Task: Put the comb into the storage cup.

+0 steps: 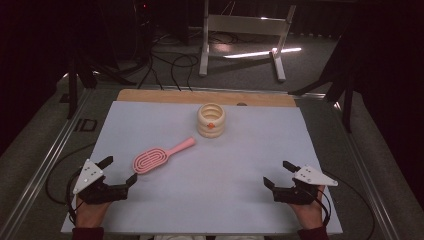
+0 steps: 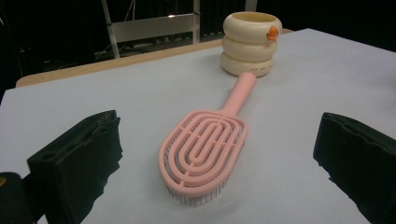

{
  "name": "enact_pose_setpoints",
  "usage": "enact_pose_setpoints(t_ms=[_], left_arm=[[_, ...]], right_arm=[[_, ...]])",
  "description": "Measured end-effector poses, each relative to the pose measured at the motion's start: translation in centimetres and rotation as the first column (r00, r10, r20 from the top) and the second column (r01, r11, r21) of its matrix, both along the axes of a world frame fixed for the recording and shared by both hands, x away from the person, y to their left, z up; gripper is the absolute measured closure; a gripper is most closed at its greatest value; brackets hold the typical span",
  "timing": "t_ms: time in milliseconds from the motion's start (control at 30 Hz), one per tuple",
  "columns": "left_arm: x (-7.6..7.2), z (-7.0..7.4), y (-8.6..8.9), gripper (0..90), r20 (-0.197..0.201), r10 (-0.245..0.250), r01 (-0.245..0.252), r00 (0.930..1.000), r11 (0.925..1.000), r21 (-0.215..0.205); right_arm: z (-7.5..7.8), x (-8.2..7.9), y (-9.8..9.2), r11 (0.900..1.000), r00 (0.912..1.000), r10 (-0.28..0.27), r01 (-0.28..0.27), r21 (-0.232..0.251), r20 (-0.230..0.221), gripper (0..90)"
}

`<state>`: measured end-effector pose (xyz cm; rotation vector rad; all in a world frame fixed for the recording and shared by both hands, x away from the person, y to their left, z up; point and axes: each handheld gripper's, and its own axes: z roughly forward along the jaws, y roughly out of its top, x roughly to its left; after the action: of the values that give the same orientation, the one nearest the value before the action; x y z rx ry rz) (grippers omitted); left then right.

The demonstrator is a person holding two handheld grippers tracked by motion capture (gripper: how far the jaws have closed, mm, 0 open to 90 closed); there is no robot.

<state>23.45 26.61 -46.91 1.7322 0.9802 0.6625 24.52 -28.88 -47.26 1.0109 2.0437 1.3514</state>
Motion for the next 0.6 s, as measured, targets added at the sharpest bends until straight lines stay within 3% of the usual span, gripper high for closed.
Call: enact_pose_setpoints(t_ms=[600], left_arm=[[0.01, 0.21, -0.37, 1.5, -0.007, 0.006, -0.006, 1.0, 1.0, -0.004]], right_arm=[[-0.23, 0.03, 0.23, 1.0, 1.0, -0.004, 0.004, -0.001, -0.004, 9.0]])
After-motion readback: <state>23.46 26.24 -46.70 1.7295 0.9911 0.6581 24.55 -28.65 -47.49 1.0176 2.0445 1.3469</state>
